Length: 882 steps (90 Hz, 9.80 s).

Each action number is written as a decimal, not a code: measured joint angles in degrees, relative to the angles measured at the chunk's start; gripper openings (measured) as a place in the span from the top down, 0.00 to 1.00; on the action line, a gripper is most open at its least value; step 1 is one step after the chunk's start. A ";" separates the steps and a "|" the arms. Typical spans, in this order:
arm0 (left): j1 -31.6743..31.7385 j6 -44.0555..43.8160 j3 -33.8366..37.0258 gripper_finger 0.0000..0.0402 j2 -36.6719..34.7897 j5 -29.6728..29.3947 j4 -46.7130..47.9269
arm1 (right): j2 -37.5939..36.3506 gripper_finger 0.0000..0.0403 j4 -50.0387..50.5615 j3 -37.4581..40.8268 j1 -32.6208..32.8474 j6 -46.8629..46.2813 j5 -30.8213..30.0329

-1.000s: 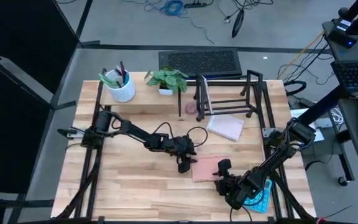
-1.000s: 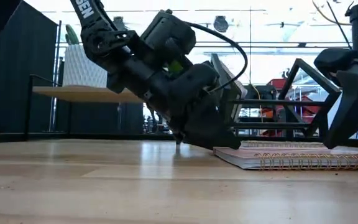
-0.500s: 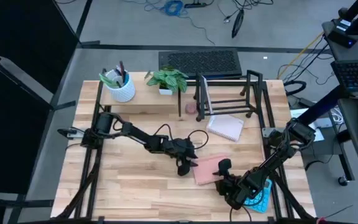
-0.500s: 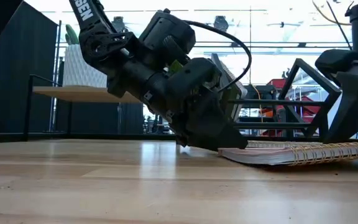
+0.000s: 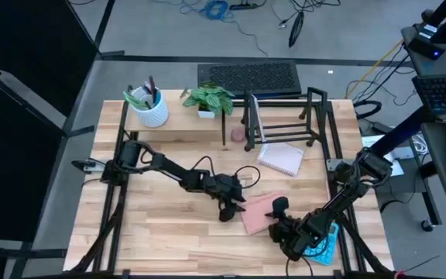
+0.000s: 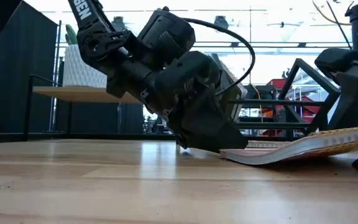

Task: Stock shelves
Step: Put the pink notebook on the black bookshelf, then put the white notebook on the black bookshelf

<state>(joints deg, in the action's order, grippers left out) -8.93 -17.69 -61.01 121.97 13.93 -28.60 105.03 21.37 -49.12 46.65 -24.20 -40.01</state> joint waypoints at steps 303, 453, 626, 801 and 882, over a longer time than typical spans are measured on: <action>-3.58 5.09 0.02 0.57 -36.44 -26.60 34.21 | -24.21 0.97 -1.61 -4.20 -53.15 -17.83 -20.26; -3.58 6.14 0.02 0.57 -36.39 -26.58 34.03 | -22.83 0.68 -3.05 -4.20 -52.16 -14.62 -21.46; -3.84 4.52 0.02 0.57 -36.39 -26.56 33.55 | -19.78 0.68 -20.71 20.76 -15.17 -45.81 9.28; -2.76 4.57 0.00 0.57 -17.56 -26.10 20.54 | -30.98 0.45 -11.07 17.03 -8.28 -14.15 11.85; -2.10 1.49 0.04 0.57 -5.92 -19.69 10.61 | -17.44 0.45 -8.80 11.11 -5.62 -14.59 19.84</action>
<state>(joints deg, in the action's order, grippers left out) -11.03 -16.21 -60.98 116.05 -5.76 -17.99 87.60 12.57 -38.02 41.04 -38.79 -20.16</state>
